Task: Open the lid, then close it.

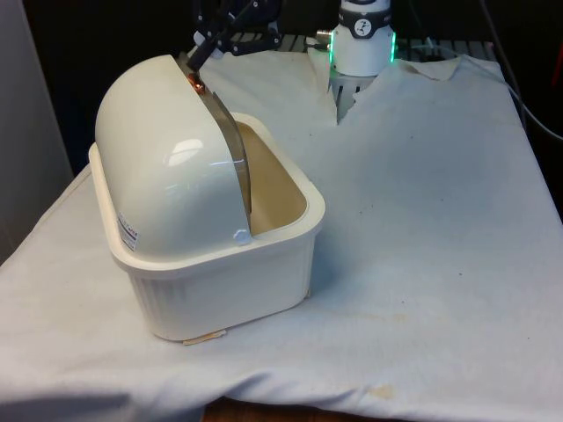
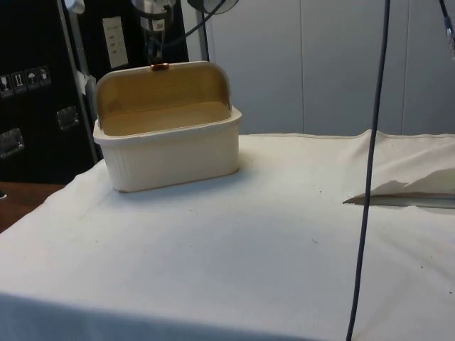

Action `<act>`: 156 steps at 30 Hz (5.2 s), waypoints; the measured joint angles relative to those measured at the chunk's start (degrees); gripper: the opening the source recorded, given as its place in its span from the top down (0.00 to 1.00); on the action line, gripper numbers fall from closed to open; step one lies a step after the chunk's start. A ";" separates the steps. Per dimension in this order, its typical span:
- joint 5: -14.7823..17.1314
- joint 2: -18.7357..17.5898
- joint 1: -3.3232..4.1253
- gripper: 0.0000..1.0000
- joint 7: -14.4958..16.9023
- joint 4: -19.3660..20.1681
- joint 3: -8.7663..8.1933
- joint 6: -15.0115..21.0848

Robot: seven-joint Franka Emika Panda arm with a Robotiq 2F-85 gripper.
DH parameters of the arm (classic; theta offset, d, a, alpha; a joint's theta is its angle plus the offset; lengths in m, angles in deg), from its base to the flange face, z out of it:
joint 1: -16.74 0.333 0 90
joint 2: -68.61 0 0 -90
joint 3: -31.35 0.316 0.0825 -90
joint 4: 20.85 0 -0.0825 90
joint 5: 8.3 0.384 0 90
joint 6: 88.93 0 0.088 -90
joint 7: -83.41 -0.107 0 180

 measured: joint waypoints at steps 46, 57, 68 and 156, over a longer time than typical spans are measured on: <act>6.25 -2.58 0.40 1.00 8.82 -1.83 0.57 -2.58; 13.01 -2.41 0.46 1.00 15.99 -1.89 0.63 -2.46; 19.31 -2.18 0.46 1.00 22.57 -1.83 0.80 -2.69; 59.76 3.61 0.46 1.00 51.11 2.41 3.09 -18.51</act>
